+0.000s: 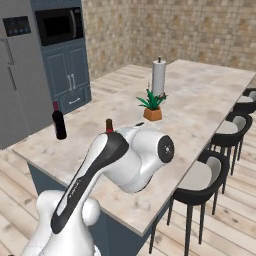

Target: Move the drinks to the dining counter.

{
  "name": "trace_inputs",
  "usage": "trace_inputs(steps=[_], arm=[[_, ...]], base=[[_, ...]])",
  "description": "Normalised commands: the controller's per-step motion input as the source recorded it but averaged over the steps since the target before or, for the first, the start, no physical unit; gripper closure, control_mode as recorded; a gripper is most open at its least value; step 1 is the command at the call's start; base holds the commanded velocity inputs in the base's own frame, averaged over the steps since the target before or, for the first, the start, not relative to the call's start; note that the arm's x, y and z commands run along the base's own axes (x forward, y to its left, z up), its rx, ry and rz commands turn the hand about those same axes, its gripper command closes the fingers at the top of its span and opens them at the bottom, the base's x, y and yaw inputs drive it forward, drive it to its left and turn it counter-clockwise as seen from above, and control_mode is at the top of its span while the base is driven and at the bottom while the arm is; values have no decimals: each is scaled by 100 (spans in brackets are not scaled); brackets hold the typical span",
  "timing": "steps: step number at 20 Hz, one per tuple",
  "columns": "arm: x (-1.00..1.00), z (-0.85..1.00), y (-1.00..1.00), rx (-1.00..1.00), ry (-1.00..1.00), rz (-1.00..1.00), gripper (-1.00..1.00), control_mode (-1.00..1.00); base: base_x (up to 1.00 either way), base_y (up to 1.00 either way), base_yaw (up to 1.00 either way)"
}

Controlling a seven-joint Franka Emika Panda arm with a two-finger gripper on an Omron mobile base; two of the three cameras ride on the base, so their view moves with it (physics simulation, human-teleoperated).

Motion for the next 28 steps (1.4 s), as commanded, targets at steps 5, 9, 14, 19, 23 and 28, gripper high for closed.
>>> trace_inputs(steps=[5,9,14,19,23,28], arm=[[33,-24,0,0,0,26,100,-100],[33,-22,5,0,3,17,100,-100],[23,-27,8,-2,1,9,100,-100],[26,-23,16,-5,3,3,100,-100],[23,-29,13,-5,2,2,100,-100],[13,-25,8,0,3,4,100,-100]], base=[[0,0,0],[0,0,0],[0,0,0],[0,0,0],[0,0,0],[0,0,0]])
